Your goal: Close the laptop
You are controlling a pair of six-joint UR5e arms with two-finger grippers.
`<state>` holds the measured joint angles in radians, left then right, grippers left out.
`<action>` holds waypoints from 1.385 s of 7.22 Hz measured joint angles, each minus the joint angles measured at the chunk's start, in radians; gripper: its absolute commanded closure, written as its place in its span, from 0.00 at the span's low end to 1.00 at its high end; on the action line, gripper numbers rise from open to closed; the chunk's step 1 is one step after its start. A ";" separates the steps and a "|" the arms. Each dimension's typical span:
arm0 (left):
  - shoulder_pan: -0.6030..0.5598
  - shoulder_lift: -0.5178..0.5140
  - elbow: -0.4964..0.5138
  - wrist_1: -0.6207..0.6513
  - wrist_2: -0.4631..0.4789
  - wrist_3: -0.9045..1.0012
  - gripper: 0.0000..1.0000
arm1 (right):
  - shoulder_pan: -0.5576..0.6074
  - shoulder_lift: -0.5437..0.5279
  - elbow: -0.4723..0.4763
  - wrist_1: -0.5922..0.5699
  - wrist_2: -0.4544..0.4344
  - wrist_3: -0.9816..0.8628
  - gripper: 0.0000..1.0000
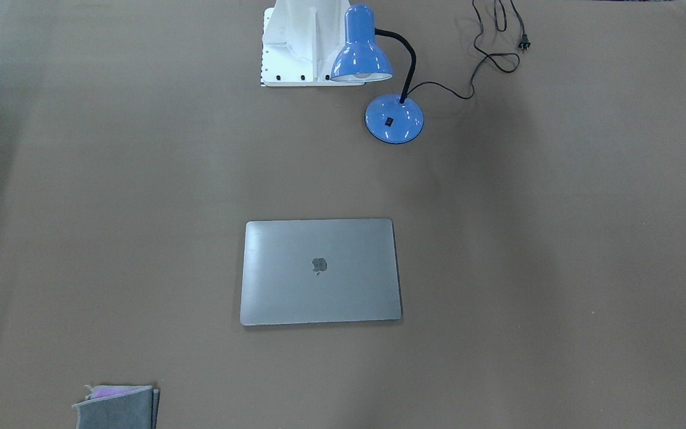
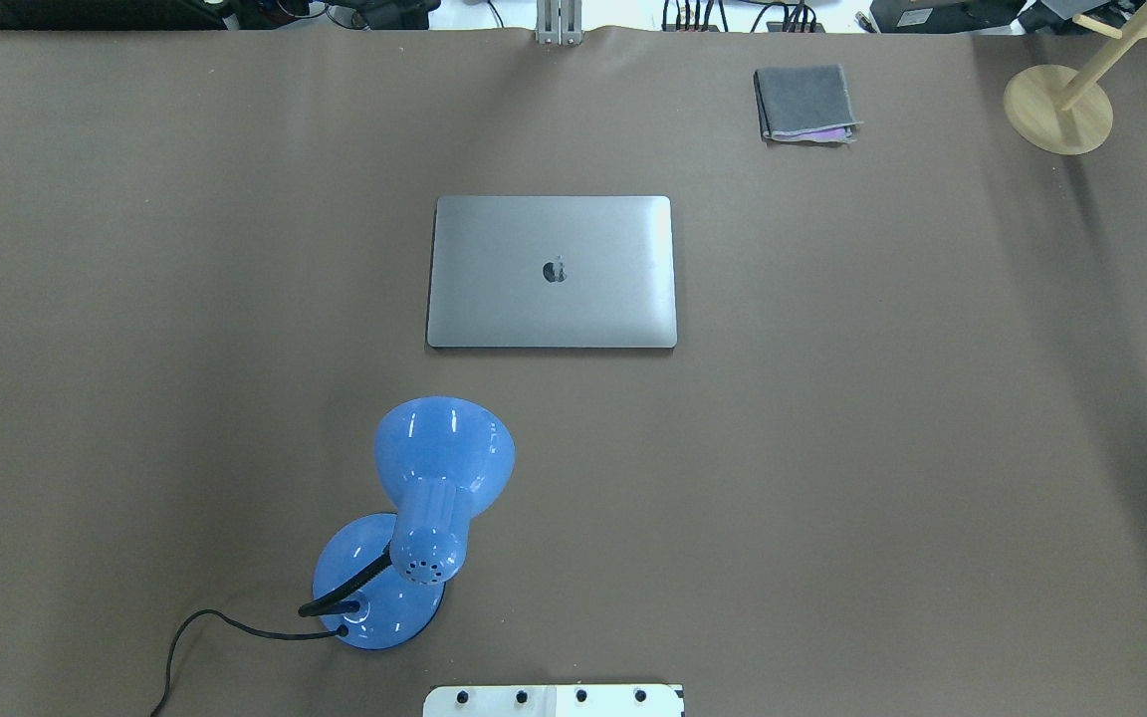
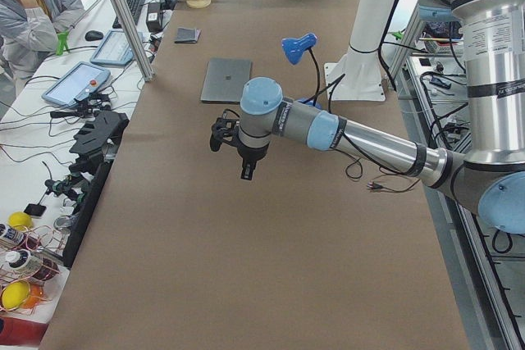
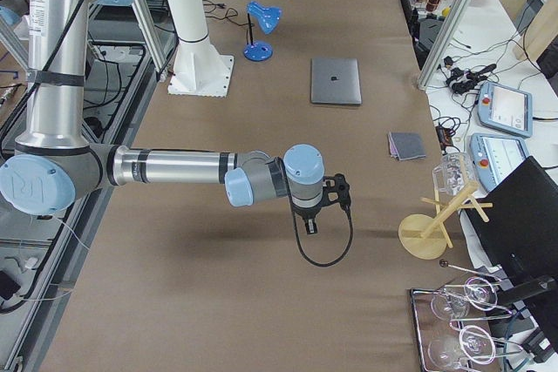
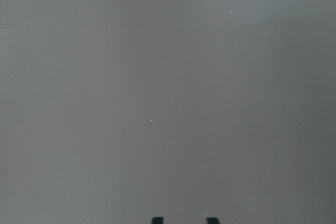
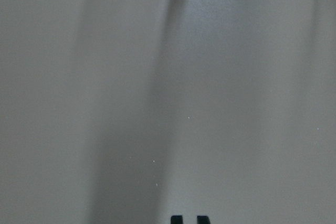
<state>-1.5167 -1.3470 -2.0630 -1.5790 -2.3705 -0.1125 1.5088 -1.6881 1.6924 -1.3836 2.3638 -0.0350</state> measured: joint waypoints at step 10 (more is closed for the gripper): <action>-0.081 0.059 0.016 0.123 0.052 0.085 0.02 | 0.009 0.093 -0.020 -0.203 -0.055 -0.121 0.00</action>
<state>-1.5982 -1.2880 -2.0474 -1.4563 -2.3181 -0.0270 1.5175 -1.5952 1.6724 -1.5861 2.3090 -0.1562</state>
